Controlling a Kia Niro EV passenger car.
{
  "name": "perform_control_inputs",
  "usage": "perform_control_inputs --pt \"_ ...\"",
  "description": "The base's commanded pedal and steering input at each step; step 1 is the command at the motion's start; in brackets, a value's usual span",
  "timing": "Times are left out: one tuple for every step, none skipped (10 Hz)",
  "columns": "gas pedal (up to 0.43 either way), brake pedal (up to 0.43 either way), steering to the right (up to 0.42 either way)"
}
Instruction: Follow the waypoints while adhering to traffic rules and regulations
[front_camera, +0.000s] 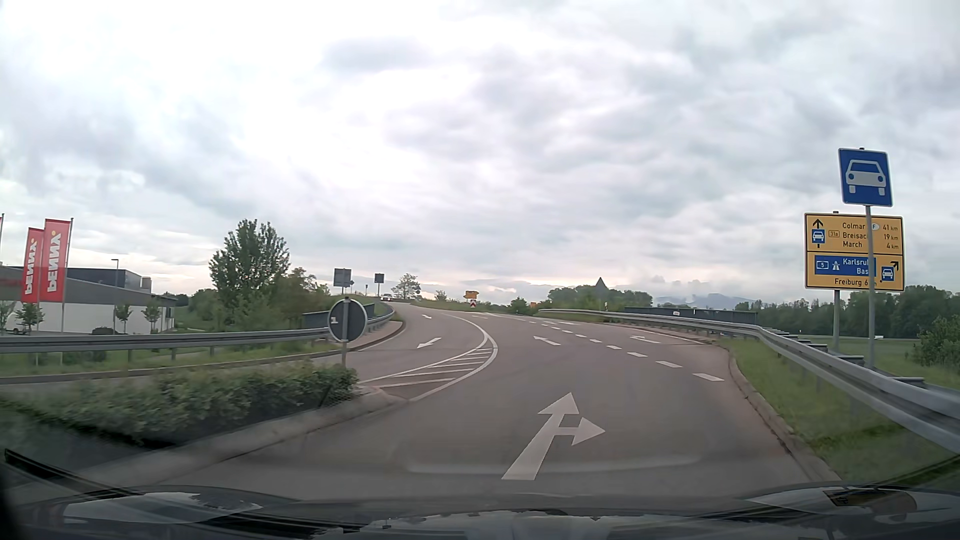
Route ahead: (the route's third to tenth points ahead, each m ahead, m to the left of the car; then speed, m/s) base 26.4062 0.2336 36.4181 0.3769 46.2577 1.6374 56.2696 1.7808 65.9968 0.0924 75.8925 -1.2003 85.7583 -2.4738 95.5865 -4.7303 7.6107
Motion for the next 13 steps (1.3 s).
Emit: perform_control_inputs --pt "0.138 0.000 0.127" --pt "0.138 0.000 0.128" --pt "0.138 0.000 0.127" --pt "0.138 0.000 0.125" --pt "0.138 0.000 0.120" --pt "0.138 0.000 0.116" --pt "0.138 0.000 0.107" --pt "0.138 0.000 0.095" --pt "0.150 0.000 0.084" --pt "0.150 0.000 0.069" --pt "0.150 0.000 0.054" --pt "0.150 0.000 0.040" --pt "0.150 0.000 0.030"
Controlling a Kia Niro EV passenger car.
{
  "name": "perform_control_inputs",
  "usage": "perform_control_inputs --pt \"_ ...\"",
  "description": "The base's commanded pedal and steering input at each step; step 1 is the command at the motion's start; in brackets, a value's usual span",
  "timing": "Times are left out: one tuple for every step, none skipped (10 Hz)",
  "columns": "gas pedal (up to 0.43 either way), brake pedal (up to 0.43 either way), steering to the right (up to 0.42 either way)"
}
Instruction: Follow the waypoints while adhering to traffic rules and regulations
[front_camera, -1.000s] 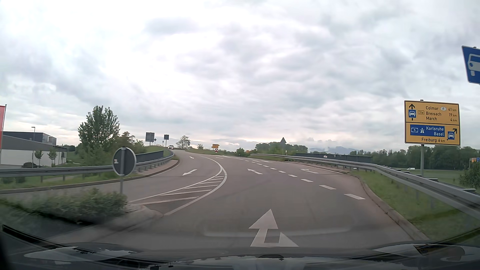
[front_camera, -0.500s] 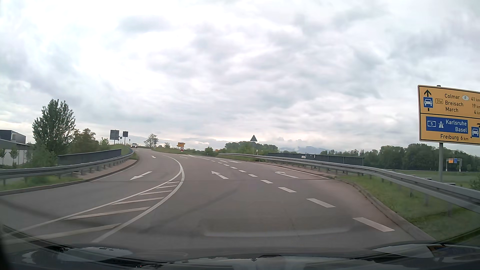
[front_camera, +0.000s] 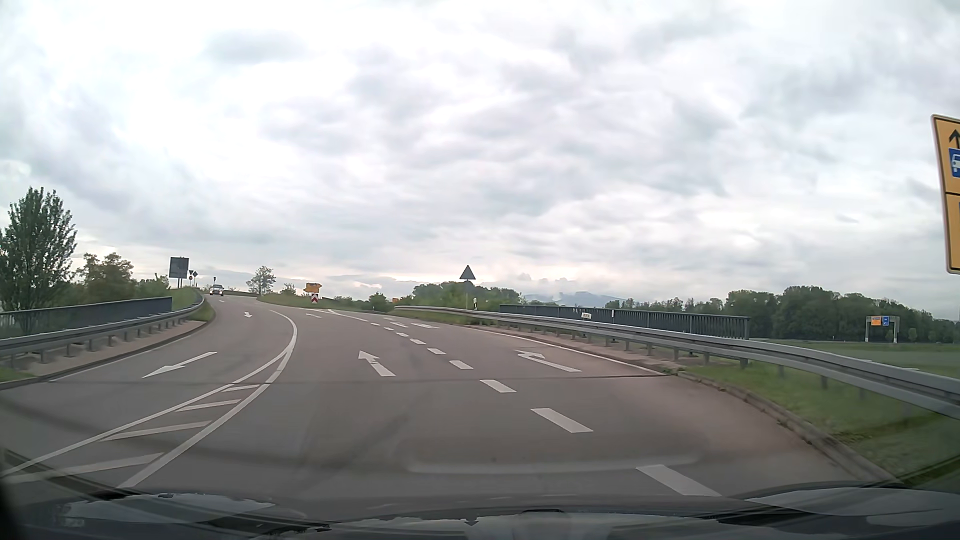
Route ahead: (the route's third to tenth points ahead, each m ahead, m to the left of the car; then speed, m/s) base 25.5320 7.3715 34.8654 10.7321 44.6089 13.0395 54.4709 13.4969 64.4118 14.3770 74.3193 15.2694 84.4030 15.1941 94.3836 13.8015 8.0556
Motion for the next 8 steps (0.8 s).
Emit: perform_control_inputs --pt "0.150 0.000 0.016" --pt "0.150 0.000 0.003" --pt "0.157 0.000 -0.009" --pt "0.157 0.000 -0.016" --pt "0.157 0.000 -0.020" --pt "0.157 0.000 -0.020" --pt "0.157 0.000 -0.028" --pt "0.157 0.000 -0.038"
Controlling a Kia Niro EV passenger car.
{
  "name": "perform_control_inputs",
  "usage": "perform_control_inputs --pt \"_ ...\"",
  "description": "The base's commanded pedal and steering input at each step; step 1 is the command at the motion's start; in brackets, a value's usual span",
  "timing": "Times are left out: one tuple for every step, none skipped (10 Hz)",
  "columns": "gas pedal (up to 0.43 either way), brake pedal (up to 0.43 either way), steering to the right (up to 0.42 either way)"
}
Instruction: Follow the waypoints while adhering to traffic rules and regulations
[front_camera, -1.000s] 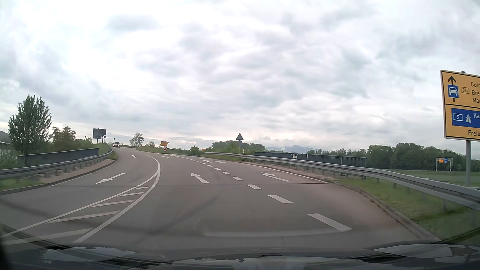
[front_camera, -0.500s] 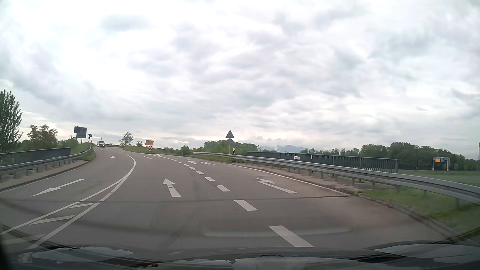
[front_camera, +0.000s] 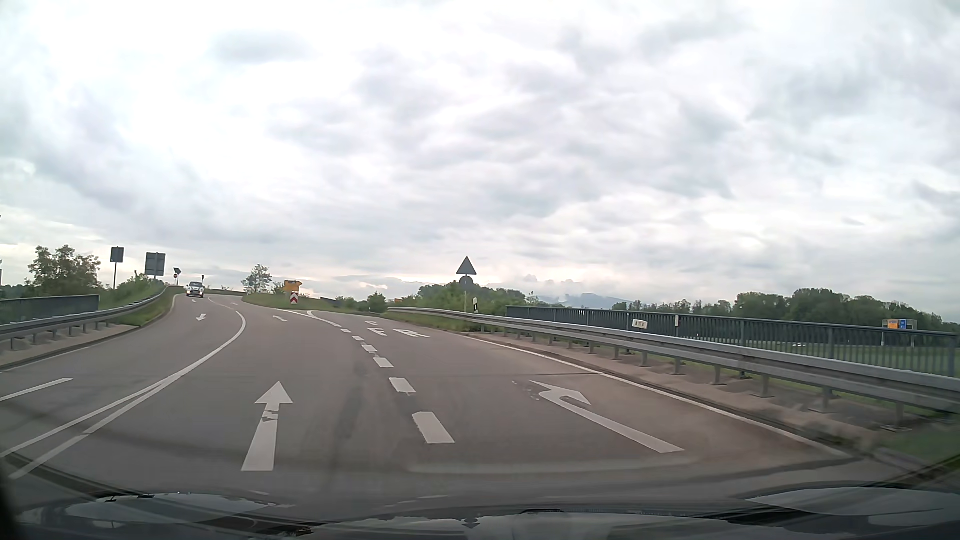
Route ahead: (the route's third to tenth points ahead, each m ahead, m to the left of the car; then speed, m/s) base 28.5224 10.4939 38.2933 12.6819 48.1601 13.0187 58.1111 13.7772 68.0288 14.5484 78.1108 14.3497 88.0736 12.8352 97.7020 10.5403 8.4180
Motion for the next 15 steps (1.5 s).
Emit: perform_control_inputs --pt "0.157 0.000 -0.051" --pt "0.157 0.000 -0.059" --pt "0.169 0.000 -0.066" --pt "0.169 0.000 -0.069" --pt "0.169 0.000 -0.069" --pt "0.169 0.000 -0.070" --pt "0.169 0.000 -0.070" --pt "0.169 0.000 -0.070" --pt "0.169 0.000 -0.070" --pt "0.169 0.000 -0.070" --pt "0.169 0.000 -0.069" --pt "0.169 0.000 -0.068" --pt "0.169 0.000 -0.067" --pt "0.169 0.000 -0.067" --pt "0.169 0.000 -0.066"
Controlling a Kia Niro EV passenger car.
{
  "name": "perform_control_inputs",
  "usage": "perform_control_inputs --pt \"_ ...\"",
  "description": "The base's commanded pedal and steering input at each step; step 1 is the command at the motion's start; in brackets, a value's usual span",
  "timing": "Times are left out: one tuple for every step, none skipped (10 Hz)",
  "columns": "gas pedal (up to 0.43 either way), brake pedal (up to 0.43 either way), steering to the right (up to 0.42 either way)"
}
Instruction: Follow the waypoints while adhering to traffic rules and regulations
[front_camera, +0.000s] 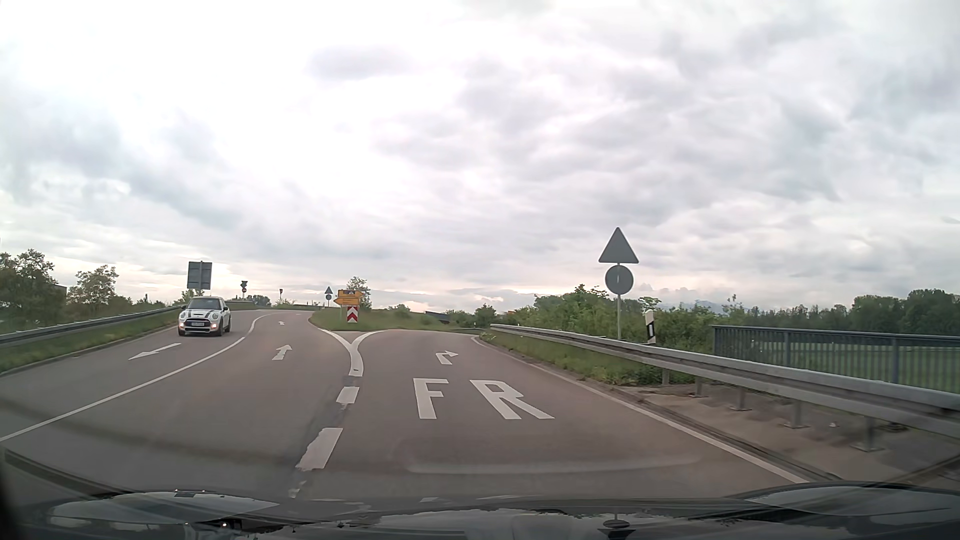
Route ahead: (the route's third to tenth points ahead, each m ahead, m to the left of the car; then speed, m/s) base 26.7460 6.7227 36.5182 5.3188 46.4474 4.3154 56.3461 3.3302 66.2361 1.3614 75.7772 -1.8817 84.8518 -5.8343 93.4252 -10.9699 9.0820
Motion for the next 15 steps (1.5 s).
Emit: perform_control_inputs --pt "0.169 0.000 -0.065" --pt "0.169 0.000 -0.063" --pt "0.169 0.000 -0.063" --pt "0.169 0.000 -0.061" --pt "0.169 0.000 -0.059" --pt "0.169 0.000 -0.056" --pt "0.169 0.000 -0.052" --pt "0.169 0.000 -0.043" --pt "0.169 0.000 -0.035" --pt "0.169 0.000 -0.030" --pt "0.169 0.000 -0.028" --pt "0.169 0.000 -0.022" --pt "0.169 0.000 -0.016" --pt "0.169 0.000 -0.009" --pt "0.169 0.000 -0.002"
